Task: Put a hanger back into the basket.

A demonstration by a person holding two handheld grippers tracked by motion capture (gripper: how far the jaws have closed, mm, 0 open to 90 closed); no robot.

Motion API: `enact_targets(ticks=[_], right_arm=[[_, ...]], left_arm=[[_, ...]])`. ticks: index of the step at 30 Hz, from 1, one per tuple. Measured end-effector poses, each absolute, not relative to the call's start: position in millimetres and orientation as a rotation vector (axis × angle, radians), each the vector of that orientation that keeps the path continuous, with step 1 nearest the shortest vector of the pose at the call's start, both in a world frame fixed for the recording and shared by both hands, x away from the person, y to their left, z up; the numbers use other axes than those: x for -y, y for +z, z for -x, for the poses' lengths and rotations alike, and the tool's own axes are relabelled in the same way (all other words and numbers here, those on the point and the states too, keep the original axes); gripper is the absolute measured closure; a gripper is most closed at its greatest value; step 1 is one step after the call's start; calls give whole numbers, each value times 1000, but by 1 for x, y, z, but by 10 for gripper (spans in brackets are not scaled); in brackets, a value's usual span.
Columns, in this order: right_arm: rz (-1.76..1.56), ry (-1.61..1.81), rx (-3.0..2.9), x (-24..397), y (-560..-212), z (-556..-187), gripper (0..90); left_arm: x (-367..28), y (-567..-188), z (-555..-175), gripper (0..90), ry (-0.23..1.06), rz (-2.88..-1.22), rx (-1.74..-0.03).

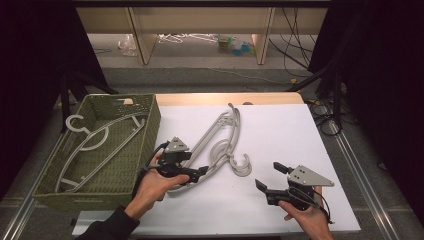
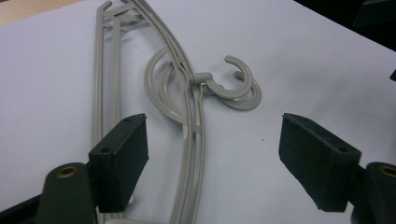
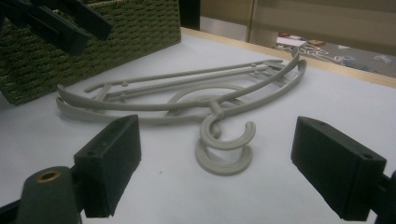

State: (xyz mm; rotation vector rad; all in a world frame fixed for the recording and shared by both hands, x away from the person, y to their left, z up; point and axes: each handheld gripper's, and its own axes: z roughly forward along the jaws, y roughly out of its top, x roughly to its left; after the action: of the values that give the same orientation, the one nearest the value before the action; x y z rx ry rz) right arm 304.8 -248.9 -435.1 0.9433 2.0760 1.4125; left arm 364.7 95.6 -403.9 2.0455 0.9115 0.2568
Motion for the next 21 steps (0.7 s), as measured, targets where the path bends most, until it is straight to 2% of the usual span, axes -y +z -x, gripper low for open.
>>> enact_targets(ticks=[12,21], right_arm=[[-967,1438,-2067,249,-435,-302,165],[-955,1435,-2066,248,-435,-303,165]], left_arm=[[-74,-426,-376,237,228,-2057,-927],[-60,-445,-386,233,195,-2144,-920]])
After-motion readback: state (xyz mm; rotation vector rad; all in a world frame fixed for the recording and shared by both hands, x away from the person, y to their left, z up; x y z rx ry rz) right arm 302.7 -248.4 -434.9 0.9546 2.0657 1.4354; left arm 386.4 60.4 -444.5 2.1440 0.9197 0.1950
